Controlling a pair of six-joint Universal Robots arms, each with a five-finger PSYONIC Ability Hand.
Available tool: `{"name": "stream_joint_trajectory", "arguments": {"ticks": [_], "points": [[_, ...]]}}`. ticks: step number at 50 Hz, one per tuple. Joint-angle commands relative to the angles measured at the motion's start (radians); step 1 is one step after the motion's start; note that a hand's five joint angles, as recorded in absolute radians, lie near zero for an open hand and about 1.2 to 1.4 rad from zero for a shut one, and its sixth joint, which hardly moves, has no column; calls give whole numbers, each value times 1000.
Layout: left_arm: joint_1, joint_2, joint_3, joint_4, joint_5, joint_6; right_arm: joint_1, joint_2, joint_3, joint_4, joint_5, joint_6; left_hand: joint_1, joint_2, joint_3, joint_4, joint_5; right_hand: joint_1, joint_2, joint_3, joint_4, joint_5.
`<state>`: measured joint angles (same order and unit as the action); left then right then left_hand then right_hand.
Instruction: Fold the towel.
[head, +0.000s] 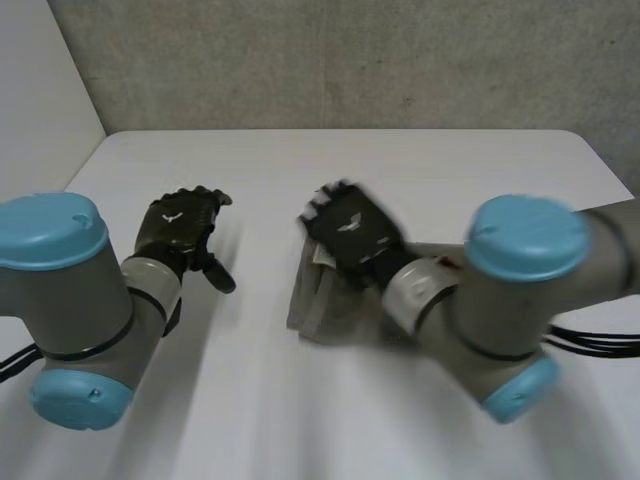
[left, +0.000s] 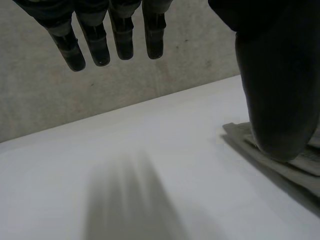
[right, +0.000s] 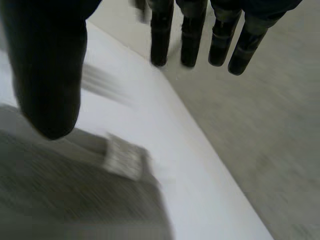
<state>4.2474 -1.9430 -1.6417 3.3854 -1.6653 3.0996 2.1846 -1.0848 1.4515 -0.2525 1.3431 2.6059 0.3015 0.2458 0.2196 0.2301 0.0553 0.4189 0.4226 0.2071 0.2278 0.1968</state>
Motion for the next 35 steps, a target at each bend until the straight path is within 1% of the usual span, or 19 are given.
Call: {"name": "stream_joint_trajectory", "arguments": {"ticks": [1, 2, 3, 5, 6, 8, 9, 10, 11, 13, 14, 16, 19, 21, 33, 35], "points": [[-29, 1, -12, 3, 2, -1, -152, -176, 156, 10, 62, 108, -117, -62, -45, -56, -46, -93, -97, -33, -53, -46], [-30, -1, -13, 3, 2, -1, -182, -199, 194, 15, 70, 120, -117, -62, -45, -56, -46, -84, -88, -33, -53, -37], [-30, -1, -16, 3, 1, -2, -183, -199, 194, 15, 70, 120, -117, -62, -45, -56, -46, -84, -88, -33, -53, -37], [-30, -1, -20, 2, 1, -2, -261, -248, 294, 30, 67, 114, -117, -62, -45, -56, -46, -76, -79, -33, -53, -28], [-30, -1, -20, 2, 1, -2, -261, -248, 294, 30, 67, 114, -117, -62, -45, -56, -46, -76, -79, -33, -53, -28], [-30, 1, -33, 5, 5, -2, -343, -283, 374, 54, 61, 115, -117, -62, -45, -56, -46, -17, -21, -33, -53, 30], [-30, 1, -33, 5, 5, -2, -344, -284, 374, 55, 61, 115, -117, -62, -45, -56, -46, -17, -21, -33, -53, 31], [-30, 1, -36, 6, 5, -2, -388, -287, 412, 67, 48, 118, -117, -62, -45, -56, -46, -5, -9, -33, -53, 42], [-30, 1, -36, 8, 7, -2, -388, -287, 412, 67, 48, 118, -117, -62, -45, -56, -46, -5, -9, -33, -53, 42], [-30, -1, -35, 8, 7, -2, -462, -291, 478, 65, 33, 111, -117, -62, -45, -56, -46, 7, 3, -33, -53, 54], [-30, -1, -35, 8, 7, -2, -462, -291, 478, 65, 33, 111, -117, -62, -45, -56, -46, 7, 3, -33, -53, 54], [-30, -2, -32, 8, 6, -2, -515, -291, 515, 62, 4, 109, -117, -62, -45, -56, -46, 27, 23, -33, -53, 75], [-30, -2, -35, 8, 6, -2, -540, -290, 530, 62, -16, 109, -117, -62, -45, -56, -46, 48, 44, -33, -53, 95], [-30, -2, -35, 8, 5, -2, -572, -287, 562, 55, -50, 106, -117, -62, -45, -56, -46, 97, 94, -33, -53, 145], [-29, -2, -43, 8, 5, -4, -585, -280, 616, 24, -67, 103, -117, -62, -45, -56, -46, 109, 106, -33, -53, 157], [-29, -2, -43, 9, 5, -2, -591, -279, 621, 9, -68, 103, -117, -62, -45, -56, -46, 162, 158, -33, -53, 210]]}}
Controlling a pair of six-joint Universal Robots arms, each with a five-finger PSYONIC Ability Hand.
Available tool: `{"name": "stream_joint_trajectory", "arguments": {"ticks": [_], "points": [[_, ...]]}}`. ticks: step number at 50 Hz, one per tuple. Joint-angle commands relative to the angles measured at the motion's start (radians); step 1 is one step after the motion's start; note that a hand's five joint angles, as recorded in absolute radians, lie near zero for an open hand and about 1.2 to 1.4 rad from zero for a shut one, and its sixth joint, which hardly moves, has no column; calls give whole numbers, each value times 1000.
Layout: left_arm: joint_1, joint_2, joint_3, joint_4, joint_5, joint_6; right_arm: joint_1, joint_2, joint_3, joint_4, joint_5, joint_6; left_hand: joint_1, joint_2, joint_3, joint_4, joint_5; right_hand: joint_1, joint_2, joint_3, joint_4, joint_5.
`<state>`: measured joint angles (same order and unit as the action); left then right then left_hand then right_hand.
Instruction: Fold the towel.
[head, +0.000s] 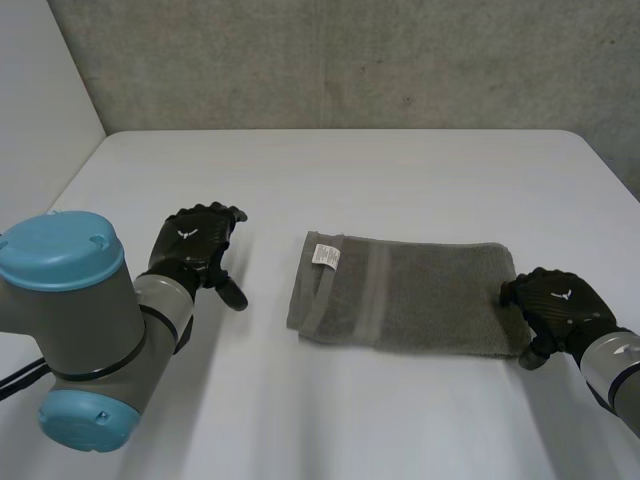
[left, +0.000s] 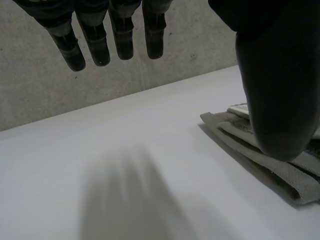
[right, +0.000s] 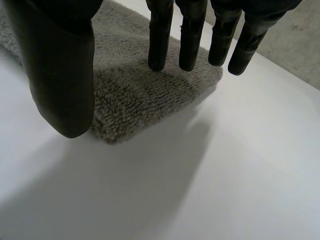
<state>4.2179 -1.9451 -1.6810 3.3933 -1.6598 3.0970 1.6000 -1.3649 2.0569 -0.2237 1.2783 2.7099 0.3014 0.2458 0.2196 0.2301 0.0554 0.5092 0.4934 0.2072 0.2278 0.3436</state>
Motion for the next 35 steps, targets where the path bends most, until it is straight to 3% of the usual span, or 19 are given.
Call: {"name": "stream_joint_trajectory", "arguments": {"ticks": [1, 9, 18, 26, 30, 32, 34, 35], "points": [[1, 0, -3, 1, 0, 0, -6, 1, 15, -20, -4, -1, -117, -62, -45, -56, -46, 72, 88, -33, -53, 63], [-1, 0, -6, 17, -2, 0, 3, 46, 9, -86, -7, -2, -117, -62, -45, -56, -46, 254, 270, -33, -53, 245], [1, 0, -8, 17, 0, 0, -9, 86, -20, -79, -5, -59, -117, -62, -45, -56, -46, 886, 902, -33, -53, 877], [5, 5, -12, 20, -2, -1, -29, 72, -61, -36, -7, -124, -117, -62, -45, -56, -46, 887, 903, -33, -53, 878], [8, 8, -12, 20, -2, -1, -14, 38, -182, 64, -27, -212, -117, -62, -45, -56, -46, 887, 903, -33, -53, 878], [10, 8, -12, 20, -2, -1, 5, 24, -235, 99, -42, -225, -117, -62, -45, -56, -46, 887, 903, -33, -53, 878], [13, 11, -12, 21, -3, -1, 128, 9, -338, 153, -73, -239, -117, -62, -45, -56, -46, 887, 903, -33, -53, 878], [13, 11, -12, 21, -3, -1, 129, 9, -339, 153, -73, -239, -117, -62, -45, -56, -46, 887, 903, -33, -53, 878]]}}
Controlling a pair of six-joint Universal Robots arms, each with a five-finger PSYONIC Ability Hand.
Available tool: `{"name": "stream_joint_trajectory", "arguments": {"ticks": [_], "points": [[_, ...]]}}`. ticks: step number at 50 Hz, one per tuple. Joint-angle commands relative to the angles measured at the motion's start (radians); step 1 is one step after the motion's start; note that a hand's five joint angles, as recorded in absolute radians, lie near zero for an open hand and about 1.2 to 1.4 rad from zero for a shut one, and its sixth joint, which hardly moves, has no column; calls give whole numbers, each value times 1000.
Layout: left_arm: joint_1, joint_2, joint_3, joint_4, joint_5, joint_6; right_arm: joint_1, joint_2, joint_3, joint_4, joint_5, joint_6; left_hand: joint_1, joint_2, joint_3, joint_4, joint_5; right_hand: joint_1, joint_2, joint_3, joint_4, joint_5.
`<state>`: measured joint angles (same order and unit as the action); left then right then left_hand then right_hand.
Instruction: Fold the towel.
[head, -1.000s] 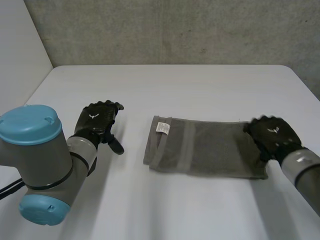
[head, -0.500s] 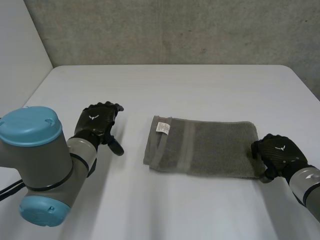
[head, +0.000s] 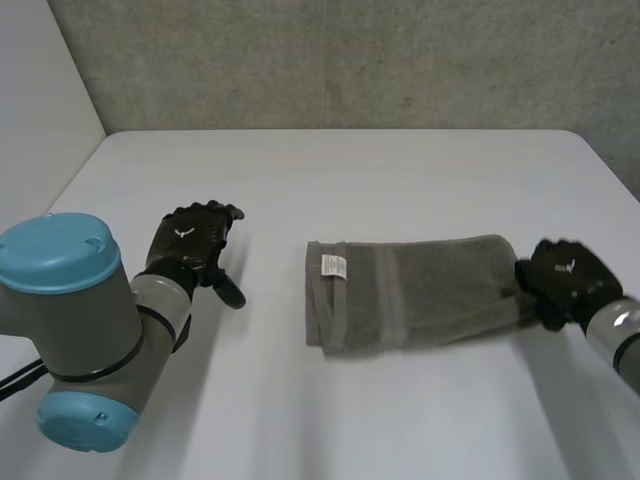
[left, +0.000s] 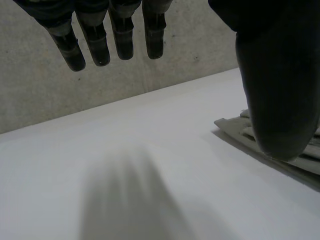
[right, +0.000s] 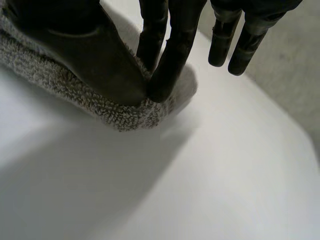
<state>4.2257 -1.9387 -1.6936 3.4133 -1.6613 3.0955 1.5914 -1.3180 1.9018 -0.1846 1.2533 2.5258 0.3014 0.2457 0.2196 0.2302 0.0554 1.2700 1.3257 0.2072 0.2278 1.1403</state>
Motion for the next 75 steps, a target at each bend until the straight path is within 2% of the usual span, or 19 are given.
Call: {"name": "stream_joint_trajectory", "arguments": {"ticks": [1, 2, 7, 10, 12, 20, 24, 25, 26, 27, 28, 33, 35, 38, 40, 45, 49, 56, 75], "points": [[7, 6, 0, 1, -2, 0, 206, -29, -237, 126, -49, -52, -117, -62, -45, -56, -46, 126, 71, -33, -53, 81], [8, 9, 0, 1, -2, 0, 206, -29, -237, 126, -49, -51, -117, -62, -45, -56, -46, 126, 71, -33, -53, 81], [17, 14, 3, 3, -35, -1, 477, 86, -401, 128, 11, -56, -117, -62, -45, -56, -46, 126, 71, -33, -53, 81], [30, 26, 2, 14, -69, -11, 544, 125, -432, 128, 34, -56, -117, -62, -45, -56, -46, 126, 71, -33, -53, 81], [37, 33, 0, 20, -81, -17, 643, 207, -475, 120, 63, -55, -117, -62, -45, -56, -46, 126, 71, -33, -53, 81], [63, 46, -1, 32, -95, -38, 760, 355, -515, -2, 103, -38, -117, -62, -45, -56, -46, 126, 71, -33, -53, 81], [65, 44, 0, 32, -95, -40, 762, 365, -515, -21, 114, -12, -117, -62, -45, -56, -46, 126, 71, -33, -53, 81], [65, 44, 3, 32, -94, -40, 757, 358, -512, -21, 117, 10, -120, -64, -45, -56, -49, -166, -222, -33, -53, -211], [63, 43, 9, 32, -94, -40, 751, 341, -503, -21, 117, 40, -120, -64, -45, -56, -49, -803, -858, -33, -53, -848], [63, 43, 9, 32, -94, -40, 751, 341, -503, -21, 117, 41, -120, -64, -45, -56, -49, -809, -865, -33, -53, -854], [60, 41, 18, 32, -91, -40, 734, 311, -492, -19, 117, 79, -117, -62, -45, -56, -46, -1095, -1151, -33, -53, -1140], [43, 32, 70, 32, -87, -40, 641, 174, -421, -21, 98, 225, -120, -64, -45, -56, -49, -1095, -1151, -33, -53, -1140], [28, 30, 87, 32, -86, -37, 572, 87, -374, -24, 98, 341, -117, -62, -45, -56, -46, -1095, -1151, -33, -53, -1140], [-18, 1, 135, 32, -84, -40, 532, 57, -357, -24, 98, 396, -117, -62, -45, -56, -46, -1095, -1151, -33, -53, -1140], [-44, -20, 164, 29, -80, -44, 454, 34, -333, -13, 100, 502, -117, -62, -45, -56, -46, -1095, -1151, -33, -53, -1140], [-105, -71, 236, 17, -23, -51, 378, 57, -323, 13, 58, 593, -117, -62, -45, -56, -46, -1095, -1151, -33, -53, -1140], [-145, -152, 285, 14, 27, -49, 341, 128, -342, 54, 26, 604, -117, -62, -45, -56, -46, -1095, -1151, -33, -53, -1140], [-191, -270, 302, 11, 25, -43, 320, 253, -386, 102, 9, 604, -117, -62, -45, -56, -46, -1095, -1151, -33, -53, -1140], [-197, -345, 264, 6, 25, -37, 320, 375, -405, 97, 28, 510, -120, -64, -45, -56, -49, -1095, -1151, -33, -53, -1140]]}}
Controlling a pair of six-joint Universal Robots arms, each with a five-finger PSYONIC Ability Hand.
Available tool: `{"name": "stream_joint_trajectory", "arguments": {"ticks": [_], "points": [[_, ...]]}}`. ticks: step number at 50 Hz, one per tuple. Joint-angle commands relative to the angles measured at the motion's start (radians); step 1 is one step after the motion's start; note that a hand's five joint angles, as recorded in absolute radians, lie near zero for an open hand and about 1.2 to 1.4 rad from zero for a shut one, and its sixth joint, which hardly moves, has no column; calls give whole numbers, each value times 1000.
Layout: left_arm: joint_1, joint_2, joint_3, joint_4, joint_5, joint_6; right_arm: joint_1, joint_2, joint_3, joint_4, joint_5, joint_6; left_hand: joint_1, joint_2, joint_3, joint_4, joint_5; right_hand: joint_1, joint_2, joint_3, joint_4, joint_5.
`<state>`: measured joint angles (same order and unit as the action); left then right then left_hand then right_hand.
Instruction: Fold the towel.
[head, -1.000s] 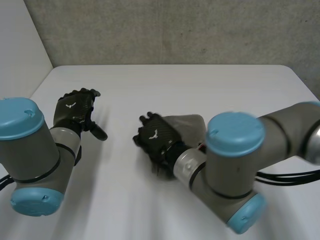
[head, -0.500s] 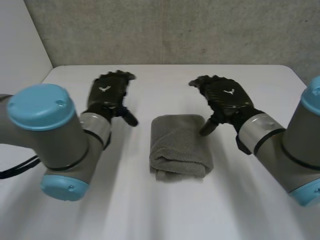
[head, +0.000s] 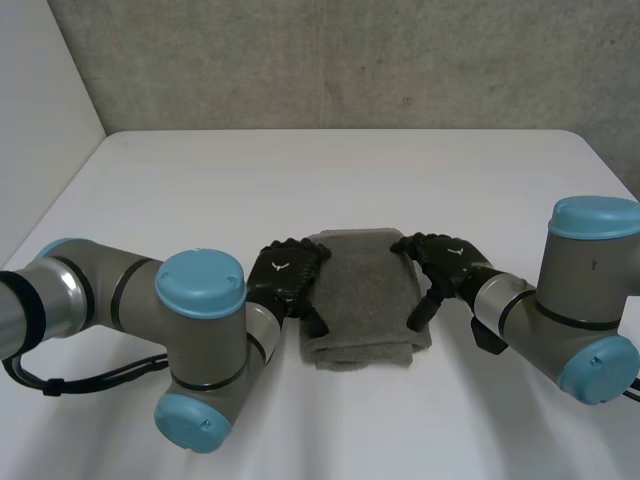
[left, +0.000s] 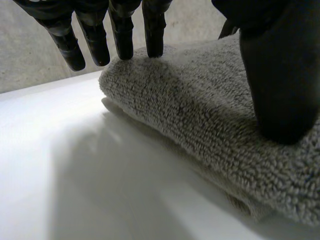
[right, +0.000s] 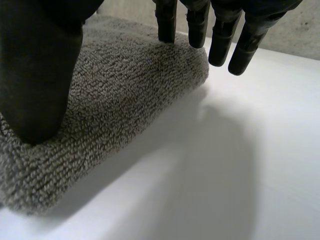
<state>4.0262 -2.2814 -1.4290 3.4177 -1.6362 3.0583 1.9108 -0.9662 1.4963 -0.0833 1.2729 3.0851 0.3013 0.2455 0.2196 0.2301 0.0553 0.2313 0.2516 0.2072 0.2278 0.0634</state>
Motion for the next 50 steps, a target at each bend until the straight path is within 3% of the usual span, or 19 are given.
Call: {"name": "stream_joint_trajectory", "arguments": {"ticks": [1, 7, 16, 23, 34, 50], "points": [[2, -3, -1, 2, -2, 0, 2, 29, 1, -3, 11, -55, -117, -61, -45, -56, -46, -57, -77, -33, -53, -63], [10, 17, 2, -3, -2, -6, 4, 17, 1, 0, 14, -55, -120, -64, -45, -56, -49, -57, -77, -33, -53, -63], [31, 194, -4, -67, -24, -12, 10, -217, 2, 0, 28, -48, -120, -64, -45, -56, -49, -57, -77, -33, -53, -63], [68, 393, 34, -184, -100, 11, 14, -361, -51, 5, 178, -55, -120, -64, -45, -56, -49, -57, -77, -33, -53, -63], [155, 454, 154, -440, -165, 34, 14, -408, -125, 112, 264, -78, -120, -64, -45, -56, -49, -57, -77, -33, -53, -63], [208, 499, 166, -460, -169, 34, 4, -463, -133, 188, 255, -82, -120, -64, -45, -56, -49, -57, -77, -33, -53, -63]]}}
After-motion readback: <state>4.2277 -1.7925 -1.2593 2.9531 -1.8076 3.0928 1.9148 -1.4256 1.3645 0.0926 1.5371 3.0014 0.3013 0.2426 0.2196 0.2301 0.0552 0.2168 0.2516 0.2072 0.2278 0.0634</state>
